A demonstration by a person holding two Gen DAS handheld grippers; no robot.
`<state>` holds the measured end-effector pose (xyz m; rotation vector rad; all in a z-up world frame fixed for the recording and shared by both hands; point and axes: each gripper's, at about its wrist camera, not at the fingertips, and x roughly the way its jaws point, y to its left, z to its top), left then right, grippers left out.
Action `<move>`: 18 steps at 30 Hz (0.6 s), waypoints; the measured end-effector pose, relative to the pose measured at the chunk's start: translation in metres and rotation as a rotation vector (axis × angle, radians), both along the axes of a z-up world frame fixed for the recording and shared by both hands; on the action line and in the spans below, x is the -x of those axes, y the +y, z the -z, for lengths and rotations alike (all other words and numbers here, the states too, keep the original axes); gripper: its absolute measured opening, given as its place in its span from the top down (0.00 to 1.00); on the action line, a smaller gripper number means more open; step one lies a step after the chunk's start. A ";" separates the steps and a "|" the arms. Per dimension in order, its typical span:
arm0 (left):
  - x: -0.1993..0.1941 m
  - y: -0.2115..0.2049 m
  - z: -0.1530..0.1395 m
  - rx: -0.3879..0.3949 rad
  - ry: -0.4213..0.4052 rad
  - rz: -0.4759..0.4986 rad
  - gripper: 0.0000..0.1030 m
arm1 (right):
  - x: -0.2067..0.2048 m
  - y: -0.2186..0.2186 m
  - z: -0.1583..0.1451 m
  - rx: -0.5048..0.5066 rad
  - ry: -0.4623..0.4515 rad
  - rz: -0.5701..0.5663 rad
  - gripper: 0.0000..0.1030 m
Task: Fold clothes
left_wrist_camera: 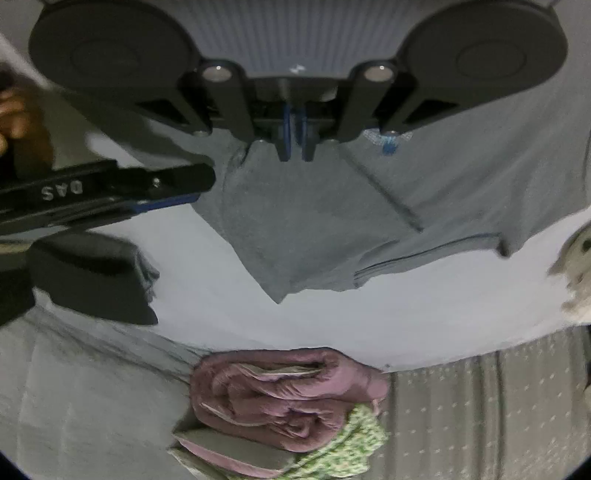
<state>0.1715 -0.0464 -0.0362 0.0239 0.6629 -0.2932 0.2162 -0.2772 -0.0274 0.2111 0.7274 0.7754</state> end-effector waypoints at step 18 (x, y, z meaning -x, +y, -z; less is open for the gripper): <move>0.086 0.181 -0.045 -0.103 0.097 -0.531 0.40 | 0.007 0.021 -0.017 -0.053 0.016 -0.011 0.58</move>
